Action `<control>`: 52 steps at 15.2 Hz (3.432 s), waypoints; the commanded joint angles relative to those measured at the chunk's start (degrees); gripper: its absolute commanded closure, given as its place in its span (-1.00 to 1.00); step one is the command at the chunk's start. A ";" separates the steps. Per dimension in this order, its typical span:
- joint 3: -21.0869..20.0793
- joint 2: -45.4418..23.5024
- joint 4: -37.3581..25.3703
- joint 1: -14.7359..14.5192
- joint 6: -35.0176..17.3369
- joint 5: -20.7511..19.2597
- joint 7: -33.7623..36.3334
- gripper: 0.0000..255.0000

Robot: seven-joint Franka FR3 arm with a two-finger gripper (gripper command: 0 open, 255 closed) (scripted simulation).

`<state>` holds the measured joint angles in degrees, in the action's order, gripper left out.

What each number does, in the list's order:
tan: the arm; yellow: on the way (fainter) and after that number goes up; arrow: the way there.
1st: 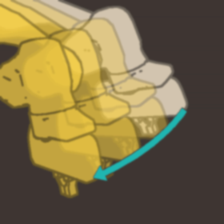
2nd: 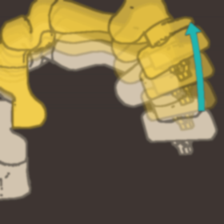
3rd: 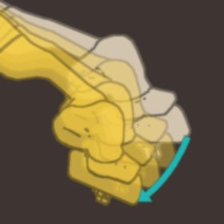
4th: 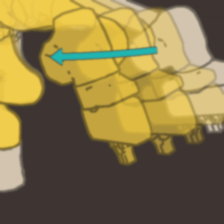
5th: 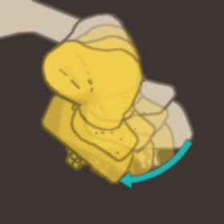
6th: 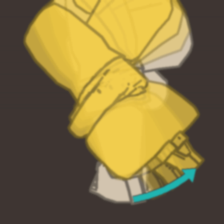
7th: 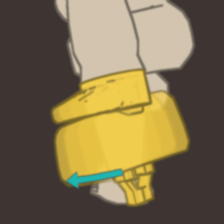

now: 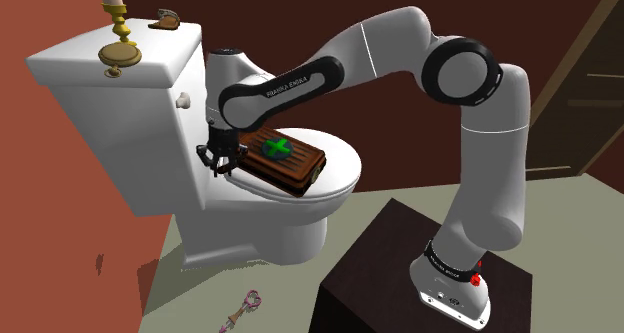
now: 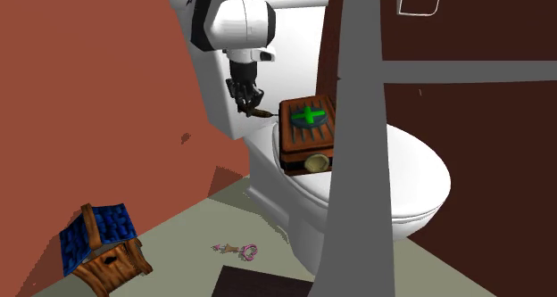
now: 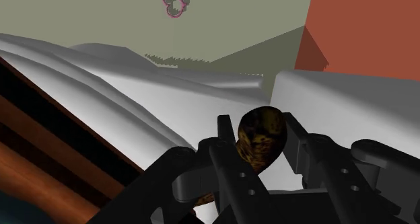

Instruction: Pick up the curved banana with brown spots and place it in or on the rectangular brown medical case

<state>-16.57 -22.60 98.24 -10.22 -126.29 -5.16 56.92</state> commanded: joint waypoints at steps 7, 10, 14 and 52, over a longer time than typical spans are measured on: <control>-0.36 1.93 -3.64 0.07 5.20 0.69 -0.28 1.00; -0.45 2.54 -5.11 0.09 7.26 0.92 -0.38 1.00; -0.56 3.19 -7.30 0.09 10.07 1.16 -0.48 1.00; 4.59 16.70 16.51 11.15 -0.13 8.25 -18.84 1.00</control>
<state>-11.98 -5.86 114.73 0.93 -126.35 3.10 38.08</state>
